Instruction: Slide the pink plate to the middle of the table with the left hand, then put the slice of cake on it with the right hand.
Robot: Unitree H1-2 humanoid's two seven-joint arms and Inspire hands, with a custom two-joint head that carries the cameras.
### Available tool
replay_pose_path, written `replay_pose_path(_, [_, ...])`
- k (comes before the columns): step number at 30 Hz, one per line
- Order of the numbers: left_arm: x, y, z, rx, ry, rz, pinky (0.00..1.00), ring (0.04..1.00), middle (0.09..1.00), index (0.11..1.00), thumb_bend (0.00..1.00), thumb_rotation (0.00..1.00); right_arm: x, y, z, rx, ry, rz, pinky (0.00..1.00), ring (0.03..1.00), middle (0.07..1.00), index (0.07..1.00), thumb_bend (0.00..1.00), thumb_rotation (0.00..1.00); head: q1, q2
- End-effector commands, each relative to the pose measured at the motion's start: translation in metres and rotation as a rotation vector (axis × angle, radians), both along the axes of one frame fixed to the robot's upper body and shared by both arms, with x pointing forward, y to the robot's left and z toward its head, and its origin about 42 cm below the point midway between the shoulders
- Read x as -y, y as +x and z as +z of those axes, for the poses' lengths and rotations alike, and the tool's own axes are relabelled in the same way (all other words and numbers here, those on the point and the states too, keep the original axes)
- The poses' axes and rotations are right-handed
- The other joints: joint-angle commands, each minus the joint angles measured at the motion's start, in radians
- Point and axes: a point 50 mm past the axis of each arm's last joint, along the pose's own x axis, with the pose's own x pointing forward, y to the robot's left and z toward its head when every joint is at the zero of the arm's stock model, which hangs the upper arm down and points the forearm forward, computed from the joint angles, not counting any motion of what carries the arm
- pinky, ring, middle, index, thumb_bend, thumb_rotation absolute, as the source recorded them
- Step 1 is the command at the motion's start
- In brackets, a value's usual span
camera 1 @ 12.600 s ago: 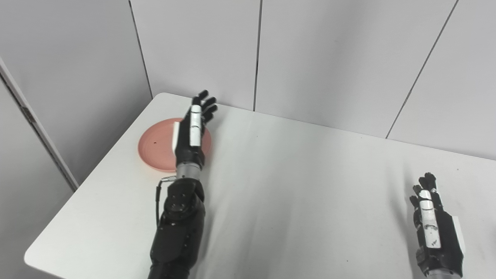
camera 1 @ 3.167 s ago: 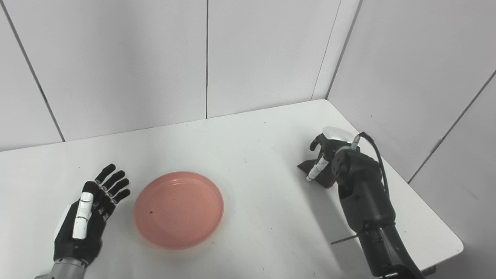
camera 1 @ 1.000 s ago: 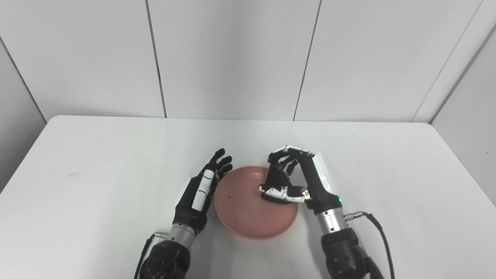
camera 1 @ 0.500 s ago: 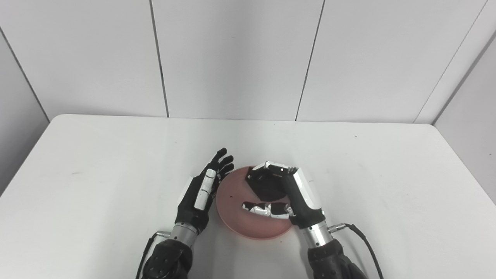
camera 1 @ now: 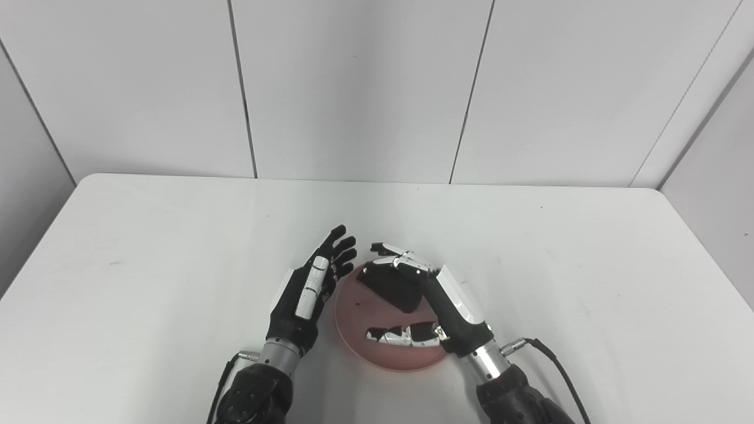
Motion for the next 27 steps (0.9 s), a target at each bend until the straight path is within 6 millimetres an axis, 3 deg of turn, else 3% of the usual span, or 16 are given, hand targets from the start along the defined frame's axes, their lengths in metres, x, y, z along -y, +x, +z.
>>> replay_pose_path(1, [-0.003,-0.008,-0.018,-0.053,-0.004,-0.007,0.92,0.909,0.907,0.9,0.64,0.91,-0.002,-0.002,0.015,0.07,0.06,0.006,0.78,0.867,0.876,0.859,0.43,0.0,-0.002,0.001])
replay_pose_path(3, [-0.004,-0.009,-0.018,-0.055,-0.002,-0.005,0.92,0.909,0.907,0.903,0.65,0.91,-0.001,-0.003,0.017,0.09,0.08,0.0,0.77,0.86,0.885,0.871,0.43,0.0,-0.004,0.002])
replay_pose_path(10, [-0.006,-0.008,-0.017,-0.055,-0.004,-0.005,0.93,0.916,0.913,0.908,0.66,0.92,0.006,-0.007,0.026,0.179,0.135,-0.06,0.85,0.924,0.942,0.92,0.39,0.25,-0.01,0.003])
replay_pose_path(12, [-0.007,-0.008,-0.017,-0.051,0.001,-0.005,0.93,0.917,0.914,0.909,0.67,0.93,0.009,-0.005,0.028,0.193,0.147,-0.081,0.86,0.932,0.954,0.938,0.41,0.36,-0.012,0.004])
replay_pose_path(15, [-0.009,-0.008,-0.018,-0.05,0.0,-0.004,0.93,0.919,0.916,0.912,0.68,0.93,0.016,-0.001,0.031,0.194,0.184,-0.12,0.91,0.95,0.961,0.955,0.5,0.57,-0.014,0.005])
replay_pose_path(18, [-0.011,-0.008,-0.018,-0.051,0.006,-0.003,0.93,0.92,0.918,0.914,0.69,0.93,0.024,0.003,0.036,0.191,0.209,-0.168,0.96,0.961,0.959,0.963,0.53,0.65,-0.016,0.006])
replay_pose_path(21, [-0.011,-0.009,-0.018,-0.055,0.002,0.003,0.93,0.921,0.919,0.914,0.69,0.93,0.033,0.006,0.037,0.112,0.244,-0.203,0.98,0.974,0.976,0.98,0.58,0.75,-0.017,0.007])
replay_pose_path(27, [-0.015,-0.011,-0.014,-0.05,0.007,0.015,0.95,0.941,0.942,0.935,0.71,0.94,0.05,0.002,0.029,-0.11,0.311,-0.233,0.99,0.999,1.0,1.0,0.55,0.82,-0.014,0.013])
